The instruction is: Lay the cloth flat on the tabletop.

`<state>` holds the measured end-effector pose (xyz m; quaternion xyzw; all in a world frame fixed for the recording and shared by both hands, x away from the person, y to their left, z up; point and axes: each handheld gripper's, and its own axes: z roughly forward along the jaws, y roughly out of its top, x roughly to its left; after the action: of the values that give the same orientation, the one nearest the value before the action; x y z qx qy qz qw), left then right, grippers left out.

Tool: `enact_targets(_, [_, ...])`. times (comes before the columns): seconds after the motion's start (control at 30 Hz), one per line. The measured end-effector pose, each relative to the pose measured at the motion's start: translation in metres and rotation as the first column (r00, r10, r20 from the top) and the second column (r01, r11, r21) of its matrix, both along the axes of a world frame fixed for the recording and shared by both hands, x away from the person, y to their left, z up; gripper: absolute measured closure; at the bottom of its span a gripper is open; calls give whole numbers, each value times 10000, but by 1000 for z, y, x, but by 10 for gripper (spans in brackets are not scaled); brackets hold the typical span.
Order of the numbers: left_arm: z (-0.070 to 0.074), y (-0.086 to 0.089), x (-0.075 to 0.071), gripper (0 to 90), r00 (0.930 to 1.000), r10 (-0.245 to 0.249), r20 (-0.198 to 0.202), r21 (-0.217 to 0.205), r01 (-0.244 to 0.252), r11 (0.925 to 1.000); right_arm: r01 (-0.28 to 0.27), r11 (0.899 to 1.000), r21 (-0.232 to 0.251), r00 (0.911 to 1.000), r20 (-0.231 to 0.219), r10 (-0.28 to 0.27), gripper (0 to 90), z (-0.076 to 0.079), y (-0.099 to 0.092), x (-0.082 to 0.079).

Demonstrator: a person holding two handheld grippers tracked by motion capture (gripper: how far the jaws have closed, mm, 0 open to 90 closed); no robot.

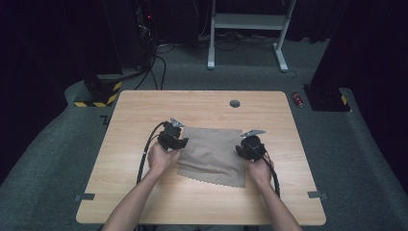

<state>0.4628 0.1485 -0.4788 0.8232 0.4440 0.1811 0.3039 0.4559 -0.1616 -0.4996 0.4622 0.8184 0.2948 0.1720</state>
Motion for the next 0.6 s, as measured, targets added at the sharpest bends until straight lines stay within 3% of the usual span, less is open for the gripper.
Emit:
enact_targets(0.13, [-14, -2, -12, 569, 9993, -253, -277, 246, 260, 9994, -597, 9976, -348, 9982, 53, 599, 770, -1, 5, -17])
enact_targets(0.23, [-24, -4, -10, 571, 9986, -137, -512, 519, 164, 9985, -815, 9932, -833, 9966, 53, 822, 820, -5, 10, -20])
enact_targets(0.3, [-26, -4, -7, 575, 9989, -104, -450, 517, 127, 9986, -794, 9940, -748, 9968, 76, 802, 854, -7, 10, -18])
enact_targets(0.43, [-30, -3, 1, 567, 9998, 165, 78, 580, -169, 9982, -663, 9939, -885, 9975, 178, 681, 866, -8, 10, -11])
enact_targets(0.53, [-29, -3, 4, 548, 9983, 568, -146, 357, -563, 9978, -438, 9940, -1003, 9989, 151, 455, 828, -7, 11, -4])
enact_targets(0.6, [-26, -1, -1, 548, 9987, 502, -90, 170, -500, 9986, -339, 9958, -848, 9993, 124, 351, 805, -7, 10, -4])
